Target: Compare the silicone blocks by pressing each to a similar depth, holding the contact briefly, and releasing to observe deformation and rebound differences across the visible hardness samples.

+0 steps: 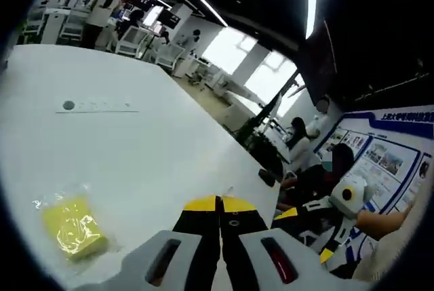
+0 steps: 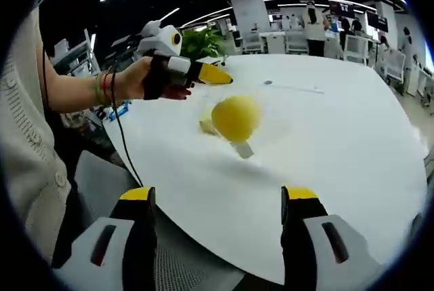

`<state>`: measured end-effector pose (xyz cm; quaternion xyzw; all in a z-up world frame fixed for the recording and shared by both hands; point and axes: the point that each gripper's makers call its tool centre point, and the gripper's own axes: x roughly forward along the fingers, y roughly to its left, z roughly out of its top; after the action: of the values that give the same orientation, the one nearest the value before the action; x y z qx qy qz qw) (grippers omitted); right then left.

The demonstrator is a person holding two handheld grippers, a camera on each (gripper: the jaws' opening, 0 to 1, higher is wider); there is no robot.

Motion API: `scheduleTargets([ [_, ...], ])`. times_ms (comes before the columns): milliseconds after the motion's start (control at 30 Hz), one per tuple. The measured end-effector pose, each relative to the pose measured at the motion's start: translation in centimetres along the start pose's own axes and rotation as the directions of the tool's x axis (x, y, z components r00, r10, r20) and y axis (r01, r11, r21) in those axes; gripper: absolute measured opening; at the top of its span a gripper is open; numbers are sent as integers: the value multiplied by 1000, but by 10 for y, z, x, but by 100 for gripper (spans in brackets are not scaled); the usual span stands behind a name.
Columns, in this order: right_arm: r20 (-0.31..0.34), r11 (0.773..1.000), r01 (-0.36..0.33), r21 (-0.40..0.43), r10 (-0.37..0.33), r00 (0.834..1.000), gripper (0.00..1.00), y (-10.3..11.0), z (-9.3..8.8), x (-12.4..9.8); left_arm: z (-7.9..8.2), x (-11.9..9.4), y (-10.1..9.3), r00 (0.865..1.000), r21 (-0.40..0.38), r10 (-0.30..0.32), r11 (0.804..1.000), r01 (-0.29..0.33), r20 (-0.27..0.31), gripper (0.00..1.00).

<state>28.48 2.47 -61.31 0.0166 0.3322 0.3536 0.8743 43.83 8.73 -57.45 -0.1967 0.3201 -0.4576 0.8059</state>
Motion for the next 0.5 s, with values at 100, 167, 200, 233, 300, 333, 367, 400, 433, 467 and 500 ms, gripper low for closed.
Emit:
scheduleTargets([
  [100,0,1000,11,14,-11,1000,69,-3,-2,-2,-1,14,7,1000,-18,1,1000,-1,-5,0],
  [167,-2,1000,15,23,-15,1000,68,-5,-3,-3,-2,20,8,1000,-35,2,999,-2,-6,0],
  [200,0,1000,19,25,-19,1000,68,-6,-3,-3,-1,24,12,1000,-61,9,998,-9,-1,0],
  [233,-1,999,21,25,-21,1000,68,-7,-3,-3,0,27,13,1000,-93,7,996,-7,4,0],
  [300,-7,999,31,14,-31,1000,66,-10,-4,-3,3,32,17,1000,-83,16,996,-15,14,0],
  [333,-2,999,33,12,-33,999,66,-11,-3,-3,5,35,21,999,-121,25,992,-22,30,0],
  [367,-1,999,34,16,-34,999,67,-13,-3,-3,7,37,24,999,-142,30,990,-23,42,0],
  [400,0,999,33,23,-33,999,67,-14,-2,-2,9,39,28,998,-143,36,989,-29,48,0],
  [433,3,999,35,24,-35,999,67,-15,-2,-2,11,41,32,997,-164,49,986,-39,57,0],
  [467,4,999,38,24,-38,999,67,-16,-1,-2,12,43,36,997,-156,53,987,-43,58,0],
  [500,1,999,45,19,-45,999,66,-17,-2,-2,14,44,42,996,-162,70,985,-59,61,0],
])
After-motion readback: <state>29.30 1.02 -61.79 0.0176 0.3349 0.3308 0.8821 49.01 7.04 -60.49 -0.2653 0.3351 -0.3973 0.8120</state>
